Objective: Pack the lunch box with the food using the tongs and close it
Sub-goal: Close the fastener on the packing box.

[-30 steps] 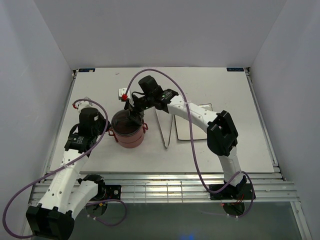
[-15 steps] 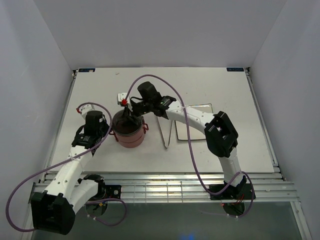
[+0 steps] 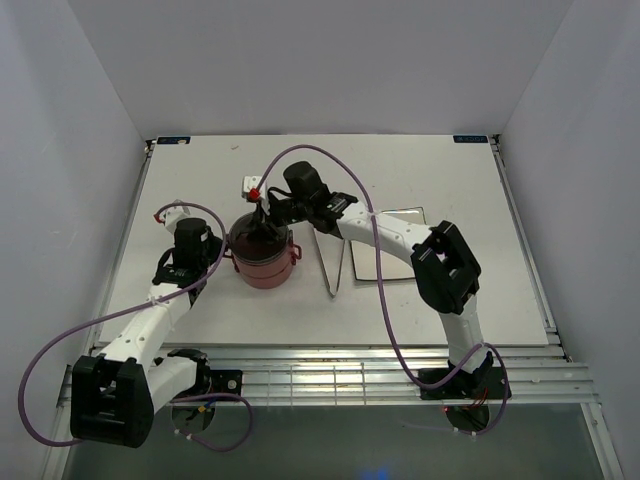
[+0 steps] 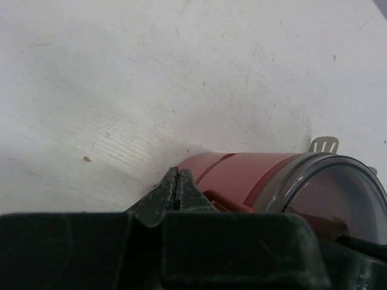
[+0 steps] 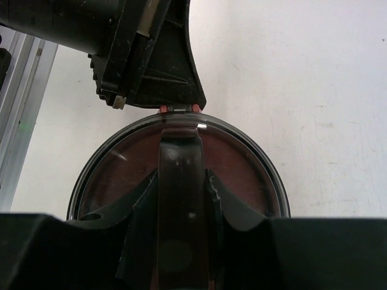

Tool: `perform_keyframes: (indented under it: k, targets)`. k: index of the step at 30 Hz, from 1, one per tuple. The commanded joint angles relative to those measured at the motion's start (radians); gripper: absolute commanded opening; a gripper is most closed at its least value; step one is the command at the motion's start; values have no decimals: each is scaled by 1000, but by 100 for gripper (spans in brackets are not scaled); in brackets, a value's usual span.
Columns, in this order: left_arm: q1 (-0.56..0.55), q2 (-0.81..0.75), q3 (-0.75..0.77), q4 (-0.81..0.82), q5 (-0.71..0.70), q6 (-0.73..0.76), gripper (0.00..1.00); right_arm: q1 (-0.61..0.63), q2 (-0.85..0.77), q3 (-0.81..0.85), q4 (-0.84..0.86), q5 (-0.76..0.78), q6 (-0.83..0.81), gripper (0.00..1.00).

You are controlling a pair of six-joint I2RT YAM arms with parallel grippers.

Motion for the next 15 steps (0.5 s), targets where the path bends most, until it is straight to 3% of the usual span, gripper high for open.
perform_keyframes:
  k: [1,15]
  targets:
    - [-21,18,-30,146,213,-63,0,14,54,-47,-67,30,60,8]
    - [-19,4,-52,159,553,-206,0,11,105,17,-115,-32,81,8]
